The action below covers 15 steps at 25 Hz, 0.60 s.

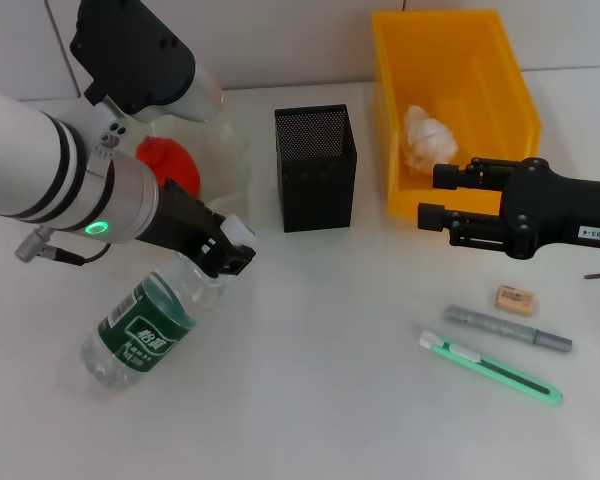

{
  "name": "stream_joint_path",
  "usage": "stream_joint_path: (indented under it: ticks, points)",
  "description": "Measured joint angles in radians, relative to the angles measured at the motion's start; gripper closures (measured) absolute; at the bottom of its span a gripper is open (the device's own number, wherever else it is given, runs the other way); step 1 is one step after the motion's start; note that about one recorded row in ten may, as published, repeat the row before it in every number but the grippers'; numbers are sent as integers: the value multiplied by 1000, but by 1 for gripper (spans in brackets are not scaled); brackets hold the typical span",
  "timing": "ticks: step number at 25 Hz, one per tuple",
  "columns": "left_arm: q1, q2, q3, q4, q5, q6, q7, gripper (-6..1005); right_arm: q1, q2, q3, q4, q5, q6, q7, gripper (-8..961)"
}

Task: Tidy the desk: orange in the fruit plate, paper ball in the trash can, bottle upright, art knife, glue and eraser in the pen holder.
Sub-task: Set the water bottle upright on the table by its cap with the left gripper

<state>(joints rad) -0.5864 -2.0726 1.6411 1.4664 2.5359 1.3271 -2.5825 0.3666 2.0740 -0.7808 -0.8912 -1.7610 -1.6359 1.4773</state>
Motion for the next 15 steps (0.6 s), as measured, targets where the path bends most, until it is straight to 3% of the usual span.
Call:
stream_joint_path:
  ticks: [15]
  points:
    - [35, 0, -14, 64, 1, 1, -9, 556, 0, 0, 0, 0, 0, 1, 0, 316]
